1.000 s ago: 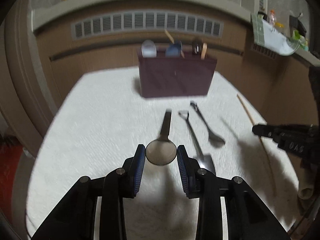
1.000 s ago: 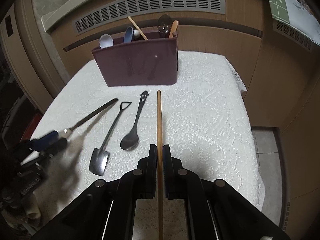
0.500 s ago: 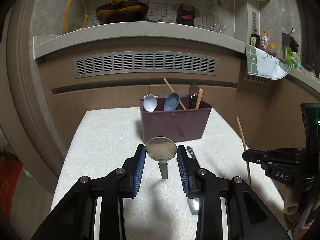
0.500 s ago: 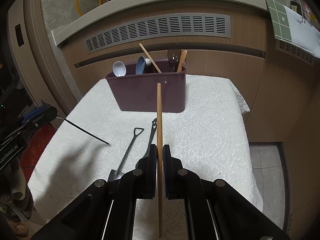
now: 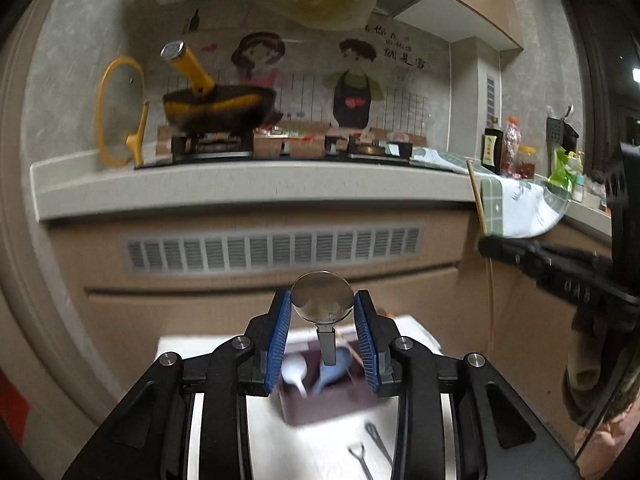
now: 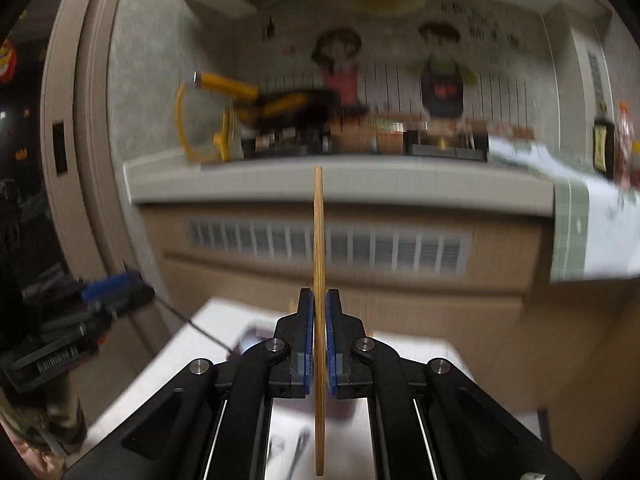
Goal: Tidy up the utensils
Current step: 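Carry the dark spoon over the caddy with the left tool while the right carries the chopstick, then open the left tool to drop the dark spoon while the right drops the chopstick into the caddy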
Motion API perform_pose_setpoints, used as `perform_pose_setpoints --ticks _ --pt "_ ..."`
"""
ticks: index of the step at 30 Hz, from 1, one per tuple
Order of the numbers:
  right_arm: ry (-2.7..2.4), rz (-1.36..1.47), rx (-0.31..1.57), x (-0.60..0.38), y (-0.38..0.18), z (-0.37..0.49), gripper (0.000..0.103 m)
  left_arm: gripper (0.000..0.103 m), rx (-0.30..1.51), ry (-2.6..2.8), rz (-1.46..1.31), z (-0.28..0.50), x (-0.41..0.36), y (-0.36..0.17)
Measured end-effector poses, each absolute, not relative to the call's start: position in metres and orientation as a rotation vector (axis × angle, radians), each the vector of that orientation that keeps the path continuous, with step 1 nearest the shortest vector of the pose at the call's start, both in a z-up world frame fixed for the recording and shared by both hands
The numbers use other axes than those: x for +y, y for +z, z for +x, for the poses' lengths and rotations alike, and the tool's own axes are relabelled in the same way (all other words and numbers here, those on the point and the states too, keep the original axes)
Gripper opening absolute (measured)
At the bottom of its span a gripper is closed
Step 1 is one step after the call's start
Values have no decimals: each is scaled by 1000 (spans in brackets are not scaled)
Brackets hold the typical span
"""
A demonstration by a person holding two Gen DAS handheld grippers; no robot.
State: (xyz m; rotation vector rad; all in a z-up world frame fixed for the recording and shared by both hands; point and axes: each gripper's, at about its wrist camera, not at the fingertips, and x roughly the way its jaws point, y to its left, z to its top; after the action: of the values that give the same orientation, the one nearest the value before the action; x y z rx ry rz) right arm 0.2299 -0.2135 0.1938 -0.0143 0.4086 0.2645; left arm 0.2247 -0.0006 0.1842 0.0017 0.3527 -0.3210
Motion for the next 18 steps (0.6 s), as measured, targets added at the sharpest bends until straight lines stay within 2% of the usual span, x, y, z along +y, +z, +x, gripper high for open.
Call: perform_pose_setpoints --ticks 6,18 --pt "273 20 387 -210 191 287 6 34 408 -341 -9 276 0 172" --pt "239 45 518 -210 100 360 6 35 612 -373 -59 341 -8 92"
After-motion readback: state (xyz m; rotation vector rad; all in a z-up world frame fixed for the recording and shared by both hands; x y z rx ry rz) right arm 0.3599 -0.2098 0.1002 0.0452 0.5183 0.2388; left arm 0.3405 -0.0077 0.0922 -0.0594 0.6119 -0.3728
